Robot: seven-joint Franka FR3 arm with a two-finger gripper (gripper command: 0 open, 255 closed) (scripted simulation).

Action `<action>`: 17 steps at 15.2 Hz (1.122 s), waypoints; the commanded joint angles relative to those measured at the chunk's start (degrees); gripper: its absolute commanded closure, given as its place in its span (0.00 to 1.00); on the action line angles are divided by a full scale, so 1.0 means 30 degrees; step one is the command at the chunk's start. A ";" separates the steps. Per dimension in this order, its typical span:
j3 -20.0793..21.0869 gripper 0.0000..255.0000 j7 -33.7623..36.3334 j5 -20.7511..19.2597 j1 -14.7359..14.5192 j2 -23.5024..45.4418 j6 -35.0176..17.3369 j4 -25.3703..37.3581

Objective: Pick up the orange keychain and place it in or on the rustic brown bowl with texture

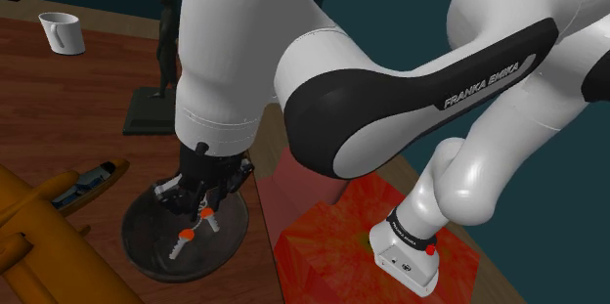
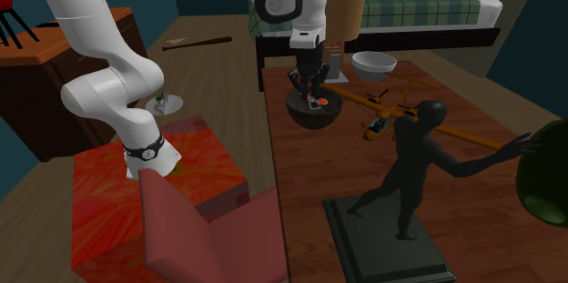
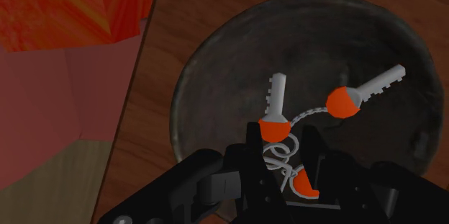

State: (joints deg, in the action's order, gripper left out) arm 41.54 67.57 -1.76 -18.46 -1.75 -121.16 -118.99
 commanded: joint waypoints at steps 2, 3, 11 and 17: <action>0.0045 1.00 0.0144 -0.0125 -0.0031 0.0150 -0.0276 -0.0159; 0.0044 1.00 0.0144 -0.0127 -0.0031 0.0151 -0.0276 -0.0158; 0.0044 0.00 0.0143 -0.0126 -0.0030 0.0150 -0.0272 -0.0156; -0.0076 0.00 -0.0371 0.0591 0.0002 -0.0761 0.1565 0.1009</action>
State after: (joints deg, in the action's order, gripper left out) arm 41.40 66.76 -0.36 -18.49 -3.55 -118.16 -117.23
